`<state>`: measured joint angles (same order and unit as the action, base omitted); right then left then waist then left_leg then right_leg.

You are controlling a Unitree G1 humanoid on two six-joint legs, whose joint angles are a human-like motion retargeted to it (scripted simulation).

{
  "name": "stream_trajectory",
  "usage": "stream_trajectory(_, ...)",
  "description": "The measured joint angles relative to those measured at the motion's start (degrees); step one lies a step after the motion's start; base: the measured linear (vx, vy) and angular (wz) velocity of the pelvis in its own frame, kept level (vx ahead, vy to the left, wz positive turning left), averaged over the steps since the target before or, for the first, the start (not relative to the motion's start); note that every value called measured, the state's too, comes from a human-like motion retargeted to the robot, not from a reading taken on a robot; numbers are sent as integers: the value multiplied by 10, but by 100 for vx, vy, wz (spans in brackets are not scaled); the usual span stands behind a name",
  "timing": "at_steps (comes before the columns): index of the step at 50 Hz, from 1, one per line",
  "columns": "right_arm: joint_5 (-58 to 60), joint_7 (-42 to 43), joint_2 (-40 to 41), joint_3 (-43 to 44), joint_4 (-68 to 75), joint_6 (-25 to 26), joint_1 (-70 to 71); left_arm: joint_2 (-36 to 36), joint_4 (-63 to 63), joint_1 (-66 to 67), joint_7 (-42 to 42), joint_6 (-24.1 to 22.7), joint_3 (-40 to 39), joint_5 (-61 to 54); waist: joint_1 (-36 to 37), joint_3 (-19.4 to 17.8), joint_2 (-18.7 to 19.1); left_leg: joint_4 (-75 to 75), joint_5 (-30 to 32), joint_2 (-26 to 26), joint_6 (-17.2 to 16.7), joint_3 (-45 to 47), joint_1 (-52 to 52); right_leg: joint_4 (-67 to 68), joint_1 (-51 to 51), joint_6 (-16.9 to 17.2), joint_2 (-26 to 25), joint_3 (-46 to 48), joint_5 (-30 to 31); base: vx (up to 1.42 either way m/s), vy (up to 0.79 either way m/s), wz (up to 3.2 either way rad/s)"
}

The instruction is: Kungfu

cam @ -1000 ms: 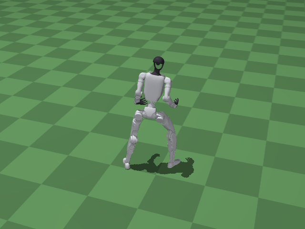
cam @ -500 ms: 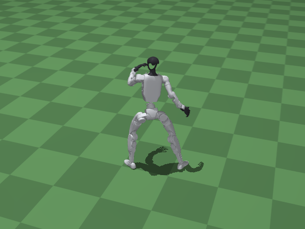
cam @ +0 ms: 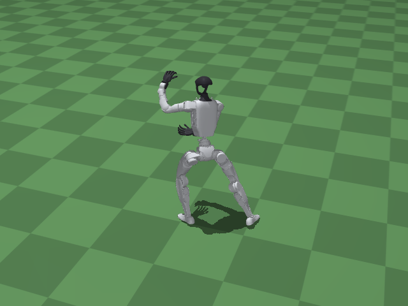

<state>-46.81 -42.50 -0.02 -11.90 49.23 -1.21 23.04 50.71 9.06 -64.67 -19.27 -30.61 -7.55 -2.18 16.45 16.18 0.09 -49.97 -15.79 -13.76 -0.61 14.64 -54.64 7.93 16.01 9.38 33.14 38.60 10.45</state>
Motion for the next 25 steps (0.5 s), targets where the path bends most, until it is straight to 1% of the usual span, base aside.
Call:
stream_trajectory(4, -2, 46, -19, 4, -41, -45, 13, 21, 22, 115, -13, 11, -73, -21, -13, -6, -5, 31, 10, -7, -9, 11, 27, 16, 11, 28, 2, -19, -15, -11, -19, -24)
stream_trajectory(7, -11, 84, -46, 15, -100, -84, 46, 20, 40, 250, -24, 22, -170, -43, -29, -5, -3, 67, 19, -16, -23, 19, 53, 29, 23, 53, 0, -28, -39, -19, -33, -40)
stream_trajectory(8, -8, 94, -60, 20, -123, -96, 63, 12, 49, 301, -29, 25, -207, -53, -32, -2, 0, 83, 25, -24, -29, 21, 60, 31, 31, 55, -8, -30, -48, -25, -47, -66)
stream_trajectory(10, 2, 112, -92, 29, -168, -118, 102, -12, 72, 406, -51, 31, -291, -71, -38, 2, 6, 117, 39, -39, -42, 28, 83, 41, 46, 56, -19, -39, -65, -20, -44, -77)
stream_trajectory(12, 6, 129, -129, 31, -207, -139, 150, -59, 113, 508, -78, 44, -382, -73, -46, 1, 11, 160, 52, -45, -51, 47, 122, 65, 63, 56, -18, -58, -86, -19, -50, -74)
stream_trajectory(15, -15, 162, -184, 25, -262, -174, 234, -131, 214, 629, -114, 69, -495, -55, -60, -10, 8, 244, 85, -48, -71, 88, 199, 123, 105, 46, -9, -110, -124, -24, -59, -91)
stream_trajectory(17, -43, 177, -224, 18, -299, -202, 295, -166, 305, 691, -136, 114, -546, -31, -68, -17, 0, 303, 114, -54, -88, 120, 249, 155, 134, 33, -17, -141, -153, -22, -63, -119)
stream_trajectory(20, -78, 193, -301, 10, -344, -246, 389, -211, 429, 779, -189, 188, -584, -14, -90, -18, -6, 382, 157, -67, -114, 153, 313, 208, 170, 24, -37, -173, -202, -16, -90, -96)
stream_trajectory(22, -86, 208, -358, 22, -369, -267, 437, -253, 485, 812, -186, 207, -571, -40, -104, -9, -17, 423, 181, -72, -127, 175, 342, 248, 196, 18, -41, -178, -231, -1, -78, -79)
stream_trajectory(23, -88, 219, -385, 34, -383, -273, 454, -279, 502, 817, -173, 208, -548, -72, -112, -4, -24, 439, 191, -72, -128, 186, 352, 265, 206, 13, -38, -170, -245, -3, -85, -58)
stream_trajectory(25, -87, 245, -435, 69, -414, -285, 476, -337, 524, 813, -156, 206, -466, -160, -136, 10, -28, 467, 211, -70, -113, 199, 357, 295, 218, 3, -37, -152, -272, -9, -89, -20)
